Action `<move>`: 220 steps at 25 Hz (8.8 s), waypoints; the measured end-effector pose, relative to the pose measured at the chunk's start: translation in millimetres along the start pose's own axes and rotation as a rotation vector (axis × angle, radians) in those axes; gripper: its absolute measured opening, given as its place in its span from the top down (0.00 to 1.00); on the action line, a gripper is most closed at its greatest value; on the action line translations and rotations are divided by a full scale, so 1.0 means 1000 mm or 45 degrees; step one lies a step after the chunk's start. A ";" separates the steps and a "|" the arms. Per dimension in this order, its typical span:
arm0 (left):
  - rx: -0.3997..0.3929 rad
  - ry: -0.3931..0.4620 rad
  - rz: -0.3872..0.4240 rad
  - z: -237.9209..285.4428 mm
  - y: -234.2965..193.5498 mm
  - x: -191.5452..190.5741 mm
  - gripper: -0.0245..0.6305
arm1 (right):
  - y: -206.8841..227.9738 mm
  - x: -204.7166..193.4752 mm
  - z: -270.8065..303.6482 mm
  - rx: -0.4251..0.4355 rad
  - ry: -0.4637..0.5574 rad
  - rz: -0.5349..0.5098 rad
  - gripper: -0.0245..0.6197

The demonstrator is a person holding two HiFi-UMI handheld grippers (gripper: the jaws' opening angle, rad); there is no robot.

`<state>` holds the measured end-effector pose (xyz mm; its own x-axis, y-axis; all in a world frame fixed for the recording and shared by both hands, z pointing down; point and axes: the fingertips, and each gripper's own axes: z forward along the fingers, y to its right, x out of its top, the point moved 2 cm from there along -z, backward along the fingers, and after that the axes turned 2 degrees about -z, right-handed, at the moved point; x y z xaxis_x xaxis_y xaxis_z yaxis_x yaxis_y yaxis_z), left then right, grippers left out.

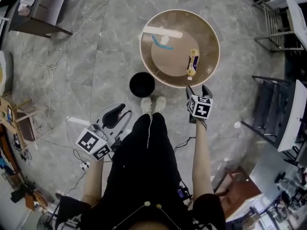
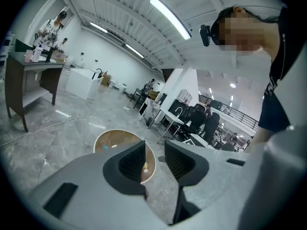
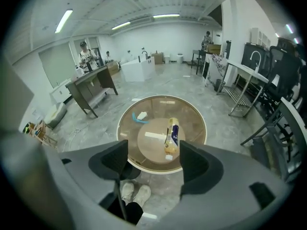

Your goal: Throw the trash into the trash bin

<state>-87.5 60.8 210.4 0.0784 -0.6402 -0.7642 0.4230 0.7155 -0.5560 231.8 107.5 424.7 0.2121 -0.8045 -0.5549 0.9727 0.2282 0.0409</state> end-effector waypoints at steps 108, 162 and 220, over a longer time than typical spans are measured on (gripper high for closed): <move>0.588 -0.029 -0.907 -0.029 -0.142 -0.313 0.80 | -0.306 -0.306 0.442 0.392 -0.385 -1.668 0.57; 0.465 0.118 -0.723 -0.002 -0.117 -0.159 0.80 | -0.244 -0.104 0.221 0.282 0.028 -1.400 0.93; 0.476 0.144 -0.638 0.000 -0.119 -0.111 0.80 | -0.096 0.089 0.330 -0.103 -0.004 -0.791 0.94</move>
<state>-146.3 47.0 361.4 -0.2984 -0.8238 -0.4820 0.6717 0.1775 -0.7193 188.4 -167.1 645.7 -0.3907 -0.8017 -0.4524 0.9042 -0.2420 -0.3520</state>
